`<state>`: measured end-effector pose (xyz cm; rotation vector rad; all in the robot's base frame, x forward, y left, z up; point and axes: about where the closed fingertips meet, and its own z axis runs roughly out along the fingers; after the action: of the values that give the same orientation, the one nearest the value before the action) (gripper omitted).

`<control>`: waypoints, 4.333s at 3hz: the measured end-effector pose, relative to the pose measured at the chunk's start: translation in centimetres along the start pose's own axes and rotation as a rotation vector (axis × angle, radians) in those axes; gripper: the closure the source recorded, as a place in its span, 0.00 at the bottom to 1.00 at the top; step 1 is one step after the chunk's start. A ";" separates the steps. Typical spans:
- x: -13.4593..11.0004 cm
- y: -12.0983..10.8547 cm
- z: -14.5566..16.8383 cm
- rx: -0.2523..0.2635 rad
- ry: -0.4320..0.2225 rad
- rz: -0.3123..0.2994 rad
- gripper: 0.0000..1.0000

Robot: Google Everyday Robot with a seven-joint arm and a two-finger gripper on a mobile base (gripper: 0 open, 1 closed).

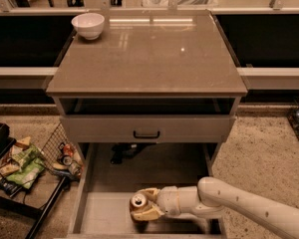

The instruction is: Pick orange can from middle drawer and place on counter

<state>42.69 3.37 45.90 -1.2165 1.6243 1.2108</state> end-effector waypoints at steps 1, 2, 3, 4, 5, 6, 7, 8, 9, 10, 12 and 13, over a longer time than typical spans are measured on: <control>-6.1 -0.3 -2.9 0.024 -0.050 0.048 1.00; -15.9 -1.3 -8.9 0.046 -0.113 0.053 1.00; -27.1 -3.0 -15.4 0.068 -0.151 0.032 1.00; -35.9 -5.4 -19.6 0.121 -0.181 0.018 1.00; -42.6 -8.9 -22.2 0.215 -0.192 0.010 1.00; -46.5 -12.3 -23.8 0.351 -0.187 0.010 1.00; -47.1 -14.8 -25.4 0.490 -0.157 -0.005 1.00; -45.5 -16.5 -26.7 0.603 -0.134 -0.020 1.00; -41.9 -17.5 -28.4 0.691 -0.150 -0.021 1.00; -41.8 -17.5 -29.0 0.708 -0.152 -0.028 0.83; -42.0 -17.5 -29.1 0.708 -0.152 -0.028 0.36; -42.0 -17.5 -29.1 0.708 -0.152 -0.028 0.13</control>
Offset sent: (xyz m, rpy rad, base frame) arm 0.1122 -0.1155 0.3485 0.2165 -0.0085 -0.1190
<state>69.49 -16.04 88.57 -0.6733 1.6971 0.5936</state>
